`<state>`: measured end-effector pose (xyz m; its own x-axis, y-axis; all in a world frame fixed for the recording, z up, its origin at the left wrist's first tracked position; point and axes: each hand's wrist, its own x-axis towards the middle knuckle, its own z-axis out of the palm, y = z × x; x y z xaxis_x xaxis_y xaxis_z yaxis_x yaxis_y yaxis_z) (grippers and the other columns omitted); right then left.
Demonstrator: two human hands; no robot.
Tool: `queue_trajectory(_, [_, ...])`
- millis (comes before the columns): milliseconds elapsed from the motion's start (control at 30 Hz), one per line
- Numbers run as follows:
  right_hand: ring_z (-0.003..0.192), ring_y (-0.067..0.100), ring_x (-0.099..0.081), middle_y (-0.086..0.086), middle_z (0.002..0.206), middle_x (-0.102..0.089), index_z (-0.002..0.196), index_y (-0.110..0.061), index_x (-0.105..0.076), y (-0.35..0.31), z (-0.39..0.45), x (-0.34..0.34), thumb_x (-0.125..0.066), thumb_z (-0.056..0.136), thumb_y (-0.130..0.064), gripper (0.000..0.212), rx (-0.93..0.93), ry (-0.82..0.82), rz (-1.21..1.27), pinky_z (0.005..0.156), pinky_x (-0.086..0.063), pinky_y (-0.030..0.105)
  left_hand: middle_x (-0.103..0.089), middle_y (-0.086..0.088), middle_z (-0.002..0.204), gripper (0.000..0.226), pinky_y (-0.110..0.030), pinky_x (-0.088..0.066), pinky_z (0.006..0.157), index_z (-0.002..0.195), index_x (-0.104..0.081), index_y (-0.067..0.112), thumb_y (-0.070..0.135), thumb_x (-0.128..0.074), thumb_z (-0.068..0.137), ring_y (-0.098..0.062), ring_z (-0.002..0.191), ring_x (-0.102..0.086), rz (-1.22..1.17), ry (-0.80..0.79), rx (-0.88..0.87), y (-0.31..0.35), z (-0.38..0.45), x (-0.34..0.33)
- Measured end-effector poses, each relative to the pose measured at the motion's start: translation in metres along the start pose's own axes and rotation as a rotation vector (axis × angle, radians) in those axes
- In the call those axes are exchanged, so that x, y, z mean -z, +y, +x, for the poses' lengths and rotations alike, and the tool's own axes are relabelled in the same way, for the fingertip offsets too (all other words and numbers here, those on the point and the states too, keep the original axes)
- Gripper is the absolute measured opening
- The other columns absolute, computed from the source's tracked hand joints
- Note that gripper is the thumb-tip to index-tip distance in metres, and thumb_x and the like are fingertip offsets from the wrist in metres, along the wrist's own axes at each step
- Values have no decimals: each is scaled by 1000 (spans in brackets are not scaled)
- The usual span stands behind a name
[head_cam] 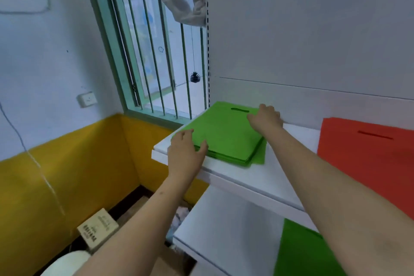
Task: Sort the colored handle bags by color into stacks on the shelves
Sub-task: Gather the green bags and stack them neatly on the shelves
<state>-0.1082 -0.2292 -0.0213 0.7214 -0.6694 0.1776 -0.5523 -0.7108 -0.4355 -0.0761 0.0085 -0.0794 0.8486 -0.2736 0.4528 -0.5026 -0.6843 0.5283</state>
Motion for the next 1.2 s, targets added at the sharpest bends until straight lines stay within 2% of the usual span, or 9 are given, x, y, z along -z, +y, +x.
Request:
queue_trajectory(200, [129,38,-39,16,140,-42,138,-9,-40,9,45,-30,-50,92,-45,59,-101,-2,27,101,-37,43,-29,-11,157,79,-44,-27,117,151,-32,16,62,-51,89,-28,146,-22,114,-67,120,-19,61,-25])
queue_trajectory(300, [132,37,-36,14,148,-34,142,-7,-37,24,47,-52,-50,91,-50,68,-124,36,-10,104,-35,44,-34,-12,155,82,-45,-30,114,149,-37,16,68,-46,85,-29,143,-29,180,-138,155,-26,72,-37])
queue_trajectory(533, [121,34,-45,11,121,-60,113,-12,-65,32,53,-61,-54,92,-42,38,-48,217,-116,96,-38,37,-32,-9,157,60,-50,-19,118,137,-54,25,63,-43,91,-30,146,-25,344,-93,123,-22,66,-42])
queue_trajectory(700, [118,30,-45,6,110,-66,103,-18,-69,28,54,-58,-56,92,-40,28,14,260,-100,92,-37,34,-41,-5,152,42,-53,-11,119,126,-65,26,50,-47,96,-27,145,-26,267,-41,64,-20,62,-41])
queue_trajectory(833, [109,30,-50,7,107,-65,105,-14,-68,25,48,-56,-59,93,-36,27,128,303,178,78,-43,36,-60,-7,132,26,-58,-22,114,101,-74,15,36,-61,92,-29,123,-51,218,41,-7,-21,61,-42])
queue_trajectory(933, [97,27,-56,5,102,-62,101,-15,-67,19,45,-48,-55,95,-38,26,201,365,204,70,-43,35,-65,-4,118,21,-56,-32,109,103,-70,14,30,-63,90,-25,106,-59,140,77,-53,-18,59,-40])
queue_trajectory(1033, [91,28,-57,6,96,-62,94,-13,-68,9,39,-34,-48,98,-41,34,243,436,206,68,-43,35,-63,0,114,17,-46,-33,110,106,-63,16,26,-60,92,-22,104,-57,9,82,-74,-13,54,-27])
queue_trajectory(1133, [90,27,-58,5,98,-62,97,-16,-68,-3,31,-23,-40,101,-43,39,269,428,175,67,-43,34,-60,0,108,17,-39,-50,84,107,-56,19,25,-60,91,-19,96,-58,-182,69,-41,-8,44,-6])
queue_trajectory(1200, [93,26,-60,4,103,-64,104,-21,-69,-11,22,-19,-36,102,-44,40,274,394,145,69,-44,33,-60,1,106,17,-39,-53,76,105,-51,22,22,-61,92,-17,94,-60,-321,39,1,-9,33,12])
